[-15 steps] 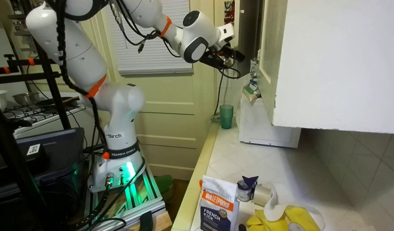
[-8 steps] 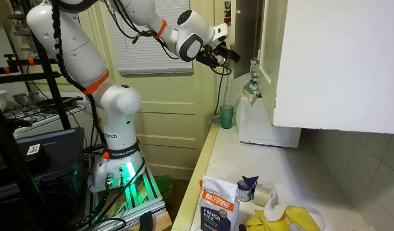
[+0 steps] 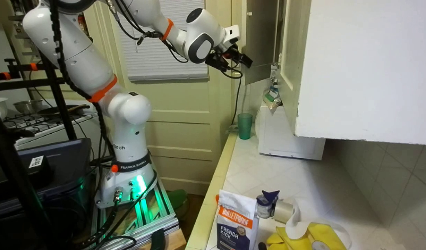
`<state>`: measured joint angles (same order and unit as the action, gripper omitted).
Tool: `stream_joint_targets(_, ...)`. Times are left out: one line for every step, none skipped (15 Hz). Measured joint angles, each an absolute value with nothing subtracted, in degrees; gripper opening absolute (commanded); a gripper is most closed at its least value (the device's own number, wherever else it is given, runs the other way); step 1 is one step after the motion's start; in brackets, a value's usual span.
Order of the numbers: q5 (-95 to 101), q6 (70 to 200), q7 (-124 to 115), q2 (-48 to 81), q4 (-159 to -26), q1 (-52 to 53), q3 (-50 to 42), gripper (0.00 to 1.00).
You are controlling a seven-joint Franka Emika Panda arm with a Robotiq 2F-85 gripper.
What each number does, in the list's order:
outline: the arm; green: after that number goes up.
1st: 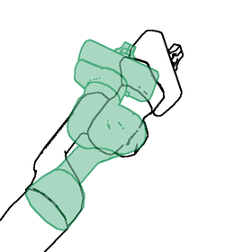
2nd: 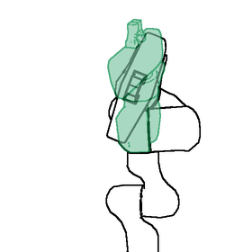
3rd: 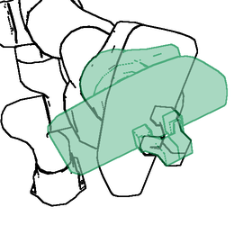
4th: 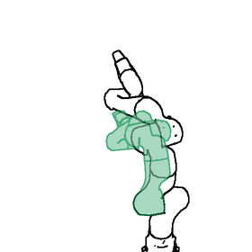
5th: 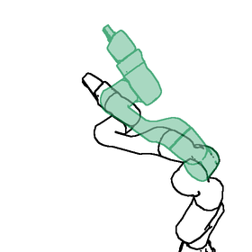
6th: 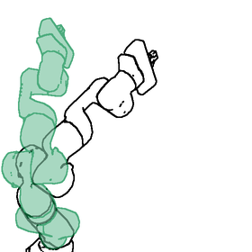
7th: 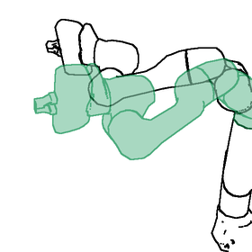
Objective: Open the cabinets
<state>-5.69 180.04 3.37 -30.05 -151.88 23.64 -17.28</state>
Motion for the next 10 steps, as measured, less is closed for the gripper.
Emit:
stream_joint_targets(-6.01,179.51,3.55,-30.81,-152.23,24.79,-17.71,1.00)
stream_joint_targets(-6.38,179.06,3.67,-31.62,-152.62,26.26,-18.30,1.00)
stream_joint_targets(-6.44,178.82,4.39,-32.31,-153.00,27.73,-19.00,1.00)
stream_joint_targets(-6.72,178.66,4.82,-32.99,-153.35,29.20,-19.73,1.00)
stream_joint_targets(-7.24,178.17,4.82,-33.65,-153.60,30.84,-20.27,1.00)
stream_joint_targets(-7.82,177.57,4.67,-34.09,-153.77,32.39,-20.43,1.00)
stream_joint_targets(-8.73,177.24,4.54,-34.23,-153.87,33.71,-20.18,1.00)
stream_joint_targets(-9.61,177.23,4.43,-34.19,-153.98,34.63,-19.56,1.00)
stream_joint_targets(-10.34,177.23,4.02,-34.02,-153.99,35.48,-18.82,1.00)
stream_joint_targets(-10.76,177.23,3.46,-33.66,-153.89,36.09,-18.04,1.00)
